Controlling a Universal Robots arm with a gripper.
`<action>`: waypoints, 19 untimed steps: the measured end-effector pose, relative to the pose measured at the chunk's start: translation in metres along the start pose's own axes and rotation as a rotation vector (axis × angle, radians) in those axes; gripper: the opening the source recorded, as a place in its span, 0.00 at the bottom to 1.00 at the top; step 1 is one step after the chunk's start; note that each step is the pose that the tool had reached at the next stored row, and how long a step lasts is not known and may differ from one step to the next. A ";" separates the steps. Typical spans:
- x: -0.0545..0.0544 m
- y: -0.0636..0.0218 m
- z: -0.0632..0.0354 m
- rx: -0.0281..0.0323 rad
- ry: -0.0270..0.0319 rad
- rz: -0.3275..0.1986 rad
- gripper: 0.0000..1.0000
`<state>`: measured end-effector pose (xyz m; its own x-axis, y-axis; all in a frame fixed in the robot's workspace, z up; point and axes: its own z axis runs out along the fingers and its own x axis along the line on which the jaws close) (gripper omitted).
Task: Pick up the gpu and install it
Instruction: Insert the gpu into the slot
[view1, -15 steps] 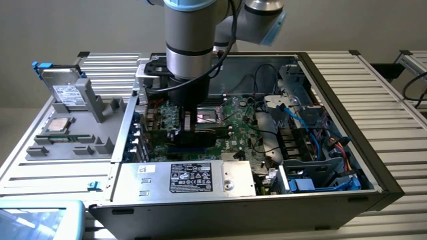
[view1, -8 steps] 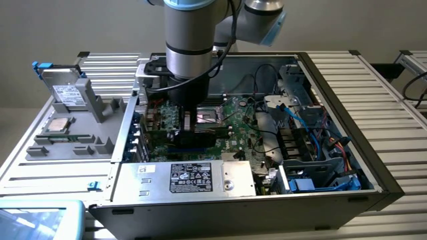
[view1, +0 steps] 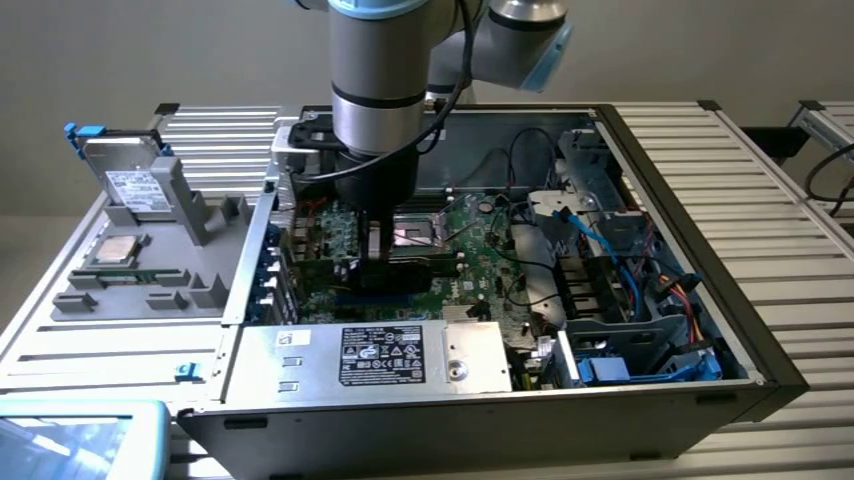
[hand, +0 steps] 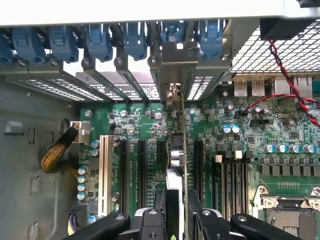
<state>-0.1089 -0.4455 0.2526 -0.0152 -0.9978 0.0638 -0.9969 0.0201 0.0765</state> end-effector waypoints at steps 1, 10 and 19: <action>0.000 0.0000 0.0000 0.0000 0.0000 0.000 0.28; 0.001 0.0000 0.0000 0.0000 -0.0020 0.000 0.28; 0.003 -0.0001 0.0000 0.0000 -0.0056 0.000 0.28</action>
<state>-0.1089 -0.4485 0.2528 -0.0152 -0.9982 0.0583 -0.9969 0.0197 0.0766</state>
